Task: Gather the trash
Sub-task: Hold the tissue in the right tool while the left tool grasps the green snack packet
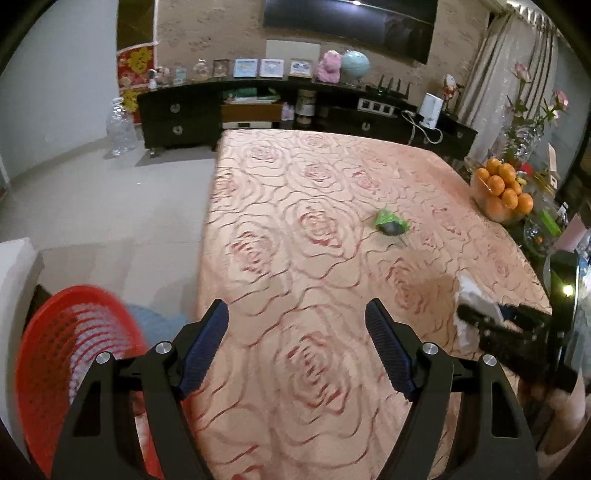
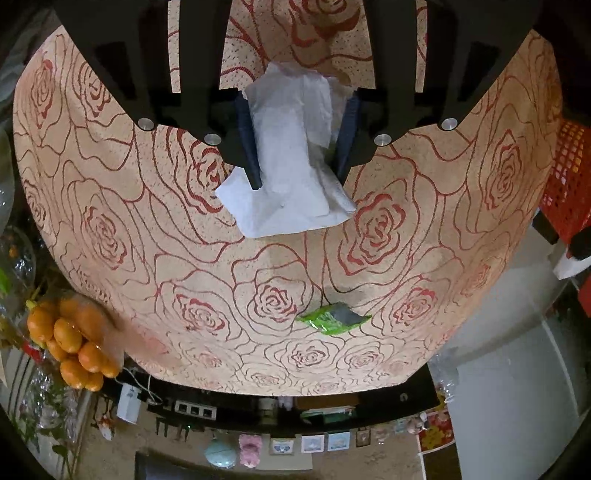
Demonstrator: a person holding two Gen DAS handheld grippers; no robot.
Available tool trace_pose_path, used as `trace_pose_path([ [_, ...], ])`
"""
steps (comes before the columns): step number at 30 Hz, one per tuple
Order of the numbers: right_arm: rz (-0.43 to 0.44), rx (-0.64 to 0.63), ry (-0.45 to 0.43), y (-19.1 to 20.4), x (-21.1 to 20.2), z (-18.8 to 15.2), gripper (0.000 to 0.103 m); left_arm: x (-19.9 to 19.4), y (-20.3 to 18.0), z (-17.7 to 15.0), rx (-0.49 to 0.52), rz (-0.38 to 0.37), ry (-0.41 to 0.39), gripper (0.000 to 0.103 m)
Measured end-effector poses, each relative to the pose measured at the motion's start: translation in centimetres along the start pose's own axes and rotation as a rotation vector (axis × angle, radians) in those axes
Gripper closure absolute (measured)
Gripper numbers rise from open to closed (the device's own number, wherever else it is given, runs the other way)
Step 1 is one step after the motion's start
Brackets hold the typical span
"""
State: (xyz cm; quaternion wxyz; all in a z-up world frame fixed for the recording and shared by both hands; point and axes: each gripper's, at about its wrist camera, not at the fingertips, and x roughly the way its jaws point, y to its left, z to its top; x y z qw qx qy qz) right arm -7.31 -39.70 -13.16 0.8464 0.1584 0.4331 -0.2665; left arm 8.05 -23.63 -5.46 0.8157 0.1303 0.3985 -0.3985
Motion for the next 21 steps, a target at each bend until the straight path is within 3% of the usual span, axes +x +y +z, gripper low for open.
trace_pose_path([
  [21, 0.016, 0.088, 0.034, -2.8, 1.0, 0.0, 0.065, 14.1, -8.2, 8.4, 0.080, -0.084, 0.131, 0.029],
])
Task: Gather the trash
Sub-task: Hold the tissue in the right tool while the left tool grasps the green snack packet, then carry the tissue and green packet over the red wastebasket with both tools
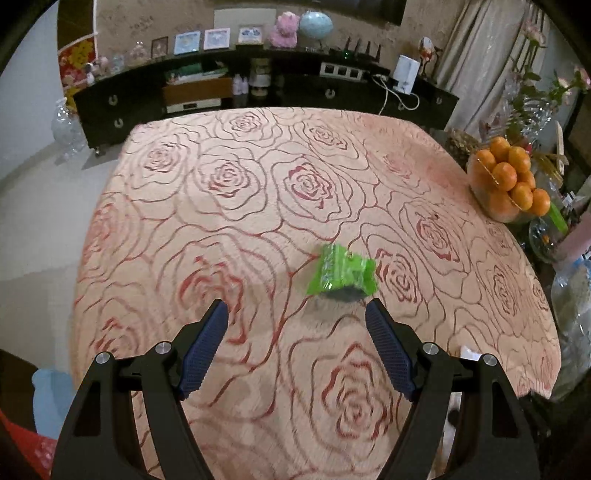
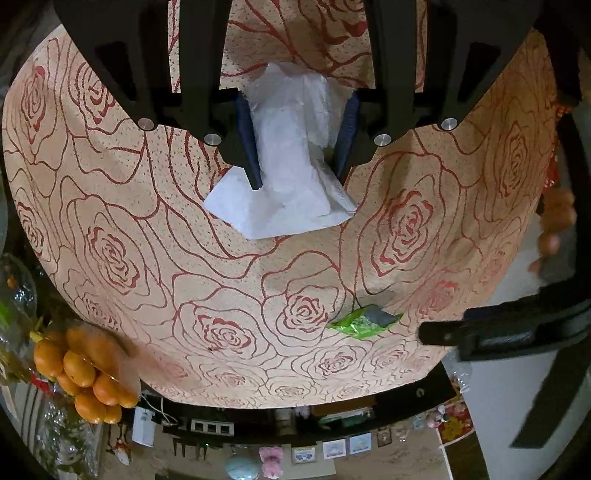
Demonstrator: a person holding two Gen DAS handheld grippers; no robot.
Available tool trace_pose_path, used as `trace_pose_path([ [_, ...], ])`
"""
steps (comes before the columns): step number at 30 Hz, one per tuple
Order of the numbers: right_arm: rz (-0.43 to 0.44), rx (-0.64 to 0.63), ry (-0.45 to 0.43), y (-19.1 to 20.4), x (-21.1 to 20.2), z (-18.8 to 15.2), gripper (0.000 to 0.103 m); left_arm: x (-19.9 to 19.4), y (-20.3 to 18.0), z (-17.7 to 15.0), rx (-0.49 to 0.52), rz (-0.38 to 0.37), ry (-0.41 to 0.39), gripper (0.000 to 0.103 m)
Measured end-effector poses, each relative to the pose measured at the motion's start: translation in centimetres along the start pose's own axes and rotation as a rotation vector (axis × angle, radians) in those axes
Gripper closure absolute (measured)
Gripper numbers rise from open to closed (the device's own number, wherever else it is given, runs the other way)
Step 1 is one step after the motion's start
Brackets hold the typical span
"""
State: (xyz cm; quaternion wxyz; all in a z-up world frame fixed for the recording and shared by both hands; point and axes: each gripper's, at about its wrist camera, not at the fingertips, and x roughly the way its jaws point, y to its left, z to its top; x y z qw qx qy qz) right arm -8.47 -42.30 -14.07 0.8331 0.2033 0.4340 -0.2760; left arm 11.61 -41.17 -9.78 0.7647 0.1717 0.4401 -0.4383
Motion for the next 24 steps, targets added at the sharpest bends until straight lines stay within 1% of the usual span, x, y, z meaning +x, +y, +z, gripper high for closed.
trace_pose_path([
  [8, 0.010, 0.017, 0.008, -0.4, 0.3, 0.2, 0.065, 3.8, -1.5, 2.3, 0.012, -0.009, 0.032, 0.029],
  [11, 0.011, 0.024, 0.012, -0.6, 0.5, 0.2, 0.065, 4.7, -2.1, 2.4, 0.044, 0.002, 0.036, 0.030],
  [12, 0.011, 0.027, 0.013, -0.7, 0.6, 0.2, 0.065, 5.0, -2.3, 2.4, 0.058, 0.005, 0.035, 0.032],
  [14, 0.011, 0.028, 0.015, -0.8, 0.6, 0.1, 0.065, 5.4, -2.5, 2.3, 0.071, 0.000, 0.041, 0.050],
  [15, 0.011, 0.027, 0.016, -0.8, 0.7, 0.1, 0.065, 5.7, -2.5, 2.2, 0.074, -0.006, 0.052, 0.055],
  [16, 0.010, 0.027, 0.016, -0.8, 0.7, 0.1, 0.065, 6.0, -2.5, 2.2, 0.074, -0.011, 0.058, 0.064],
  [17, 0.010, 0.027, 0.017, -0.8, 0.7, 0.2, 0.065, 6.1, -2.5, 2.1, 0.072, -0.018, 0.062, 0.071],
  [19, 0.010, 0.028, 0.017, -0.9, 0.8, 0.2, 0.065, 6.3, -2.5, 1.8, 0.070, -0.025, 0.056, 0.072],
  [20, 0.009, 0.028, 0.016, -0.9, 0.8, 0.2, 0.065, 6.3, -2.4, 1.7, 0.071, -0.023, 0.052, 0.078],
  [21, 0.008, 0.027, 0.016, -0.8, 0.8, 0.2, 0.065, 6.3, -2.4, 1.5, 0.074, -0.022, 0.049, 0.081],
  [23, 0.005, 0.026, 0.015, -0.8, 0.8, 0.2, 0.065, 6.2, -2.3, 1.4, 0.075, -0.020, 0.047, 0.086],
  [24, 0.005, 0.026, 0.014, -0.7, 0.8, 0.1, 0.065, 6.0, -2.3, 1.2, 0.076, -0.020, 0.045, 0.087],
])
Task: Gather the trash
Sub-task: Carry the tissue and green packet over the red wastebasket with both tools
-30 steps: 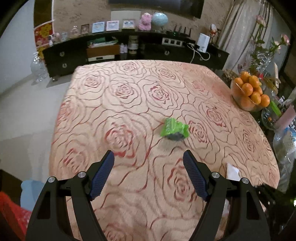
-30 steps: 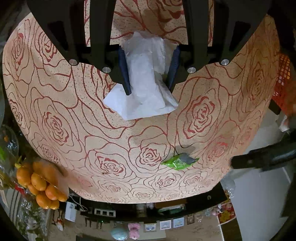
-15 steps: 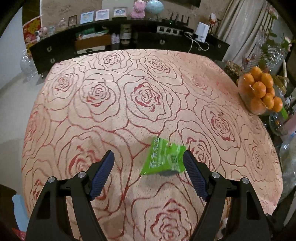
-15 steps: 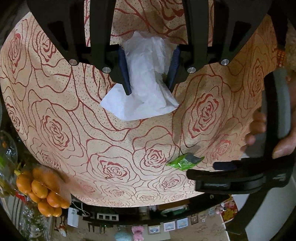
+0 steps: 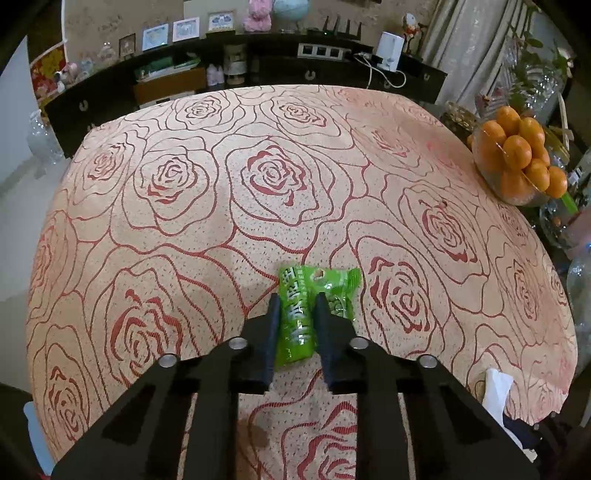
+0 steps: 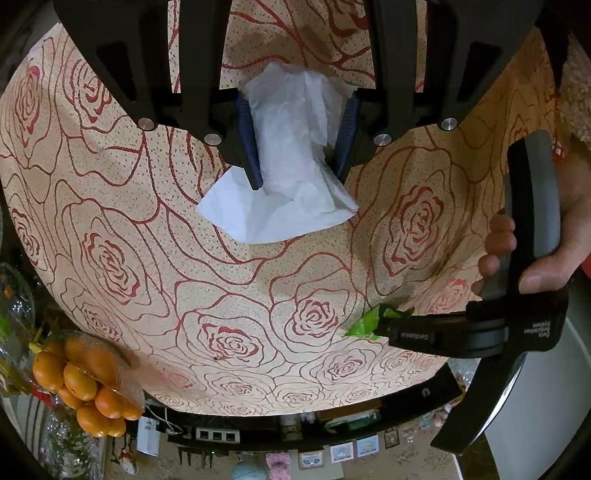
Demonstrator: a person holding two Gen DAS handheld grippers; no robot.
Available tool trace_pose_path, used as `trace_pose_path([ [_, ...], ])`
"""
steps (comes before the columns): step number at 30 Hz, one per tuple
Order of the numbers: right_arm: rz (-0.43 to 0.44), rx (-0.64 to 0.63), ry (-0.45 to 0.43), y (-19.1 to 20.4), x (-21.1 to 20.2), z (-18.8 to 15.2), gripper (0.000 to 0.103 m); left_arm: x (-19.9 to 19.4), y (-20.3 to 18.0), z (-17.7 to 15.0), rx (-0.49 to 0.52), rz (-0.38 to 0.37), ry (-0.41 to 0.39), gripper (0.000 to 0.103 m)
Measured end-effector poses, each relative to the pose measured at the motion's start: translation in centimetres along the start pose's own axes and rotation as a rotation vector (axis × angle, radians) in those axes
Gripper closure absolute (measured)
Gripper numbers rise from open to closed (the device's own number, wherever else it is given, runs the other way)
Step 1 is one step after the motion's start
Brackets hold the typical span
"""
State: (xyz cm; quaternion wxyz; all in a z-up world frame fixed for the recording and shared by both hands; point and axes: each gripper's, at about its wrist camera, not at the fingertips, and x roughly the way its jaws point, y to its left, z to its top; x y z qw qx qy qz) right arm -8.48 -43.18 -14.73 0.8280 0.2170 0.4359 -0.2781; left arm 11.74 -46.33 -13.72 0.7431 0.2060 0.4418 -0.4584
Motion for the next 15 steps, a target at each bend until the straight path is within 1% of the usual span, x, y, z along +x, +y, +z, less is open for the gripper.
trace_pose_path([
  [9, -0.013, -0.008, -0.006, 0.1, 0.2, 0.0, 0.065, -2.9, -0.7, -2.0, 0.057, 0.066, -0.046, 0.089],
  [15, -0.029, -0.018, -0.011, 0.2, 0.2, 0.0, 0.065, -6.0, -0.2, -3.5, 0.050, 0.081, -0.084, 0.089],
])
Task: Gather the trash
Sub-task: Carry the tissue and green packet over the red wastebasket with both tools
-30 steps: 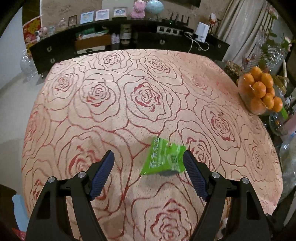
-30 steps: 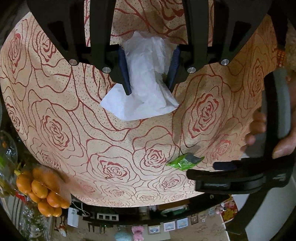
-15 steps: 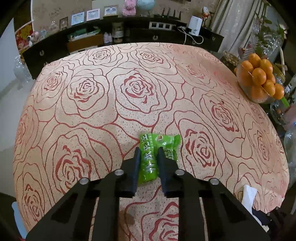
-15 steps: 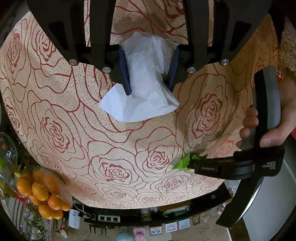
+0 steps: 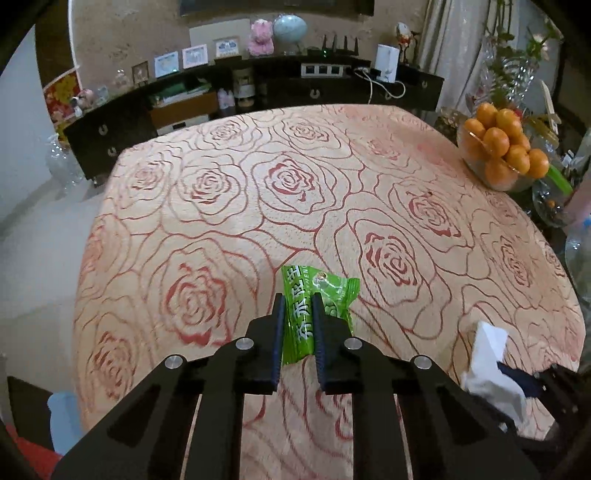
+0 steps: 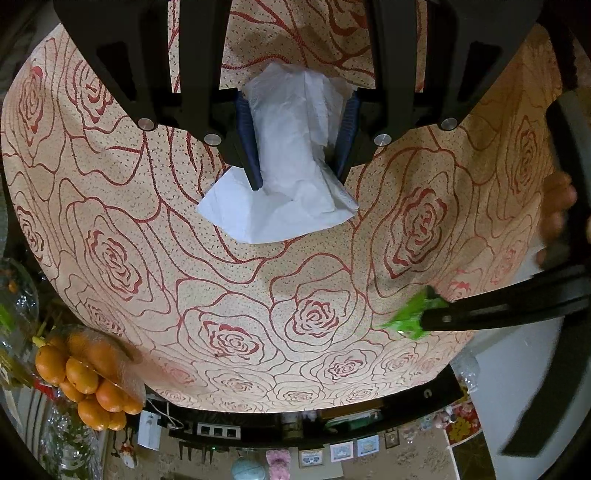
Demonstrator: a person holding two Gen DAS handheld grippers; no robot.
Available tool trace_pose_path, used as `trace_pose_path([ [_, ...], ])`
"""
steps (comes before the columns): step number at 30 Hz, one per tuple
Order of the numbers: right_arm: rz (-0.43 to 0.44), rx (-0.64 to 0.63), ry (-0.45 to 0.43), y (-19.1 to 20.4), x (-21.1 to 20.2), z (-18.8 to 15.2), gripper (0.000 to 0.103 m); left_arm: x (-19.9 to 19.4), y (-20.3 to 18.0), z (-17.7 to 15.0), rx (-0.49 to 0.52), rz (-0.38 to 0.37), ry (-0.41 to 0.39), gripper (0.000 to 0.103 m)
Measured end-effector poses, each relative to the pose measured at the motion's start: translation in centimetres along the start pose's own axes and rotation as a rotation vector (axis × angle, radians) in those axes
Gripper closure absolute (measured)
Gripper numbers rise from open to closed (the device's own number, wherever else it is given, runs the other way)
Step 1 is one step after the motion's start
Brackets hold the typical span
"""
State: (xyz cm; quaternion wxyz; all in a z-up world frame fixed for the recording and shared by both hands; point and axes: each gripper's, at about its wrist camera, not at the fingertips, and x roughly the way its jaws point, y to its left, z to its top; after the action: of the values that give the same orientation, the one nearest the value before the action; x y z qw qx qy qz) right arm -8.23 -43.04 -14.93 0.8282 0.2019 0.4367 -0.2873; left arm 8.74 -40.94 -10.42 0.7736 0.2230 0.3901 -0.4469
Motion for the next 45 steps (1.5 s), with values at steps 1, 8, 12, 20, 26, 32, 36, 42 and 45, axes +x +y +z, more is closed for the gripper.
trace_pose_path([
  [1, -0.001, -0.001, -0.001, 0.0, -0.1, -0.1, 0.065, -0.6, 0.2, -0.2, -0.001, 0.004, -0.008, 0.089],
  [8, -0.017, -0.012, -0.004, 0.3, -0.1, -0.3, 0.065, -5.7, 1.2, -2.2, -0.032, 0.016, -0.058, 0.089],
  [12, -0.027, -0.018, -0.005, 0.5, -0.2, -0.5, 0.065, -8.1, 2.0, -3.7, -0.047, 0.034, -0.076, 0.089],
  [20, -0.046, -0.029, -0.012, 1.1, -0.4, -0.9, 0.065, -11.2, 4.0, -6.8, -0.094, 0.070, -0.083, 0.089],
  [26, -0.036, -0.038, -0.019, 1.7, -0.7, -1.3, 0.065, -12.7, 5.0, -9.0, -0.123, 0.080, -0.081, 0.089],
  [32, -0.023, -0.079, -0.024, 2.9, -1.1, -2.1, 0.065, -13.6, 5.6, -11.2, -0.147, 0.090, -0.069, 0.089],
  [36, -0.013, -0.116, -0.025, 4.0, -1.4, -2.7, 0.065, -14.2, 6.2, -12.9, -0.179, 0.088, -0.055, 0.089],
  [42, 0.010, -0.159, -0.026, 5.7, -2.0, -3.1, 0.065, -15.1, 7.2, -15.1, -0.200, 0.103, -0.044, 0.089],
  [45, 0.020, -0.182, -0.032, 6.8, -2.4, -3.3, 0.065, -16.0, 8.1, -15.4, -0.214, 0.114, -0.054, 0.089],
])
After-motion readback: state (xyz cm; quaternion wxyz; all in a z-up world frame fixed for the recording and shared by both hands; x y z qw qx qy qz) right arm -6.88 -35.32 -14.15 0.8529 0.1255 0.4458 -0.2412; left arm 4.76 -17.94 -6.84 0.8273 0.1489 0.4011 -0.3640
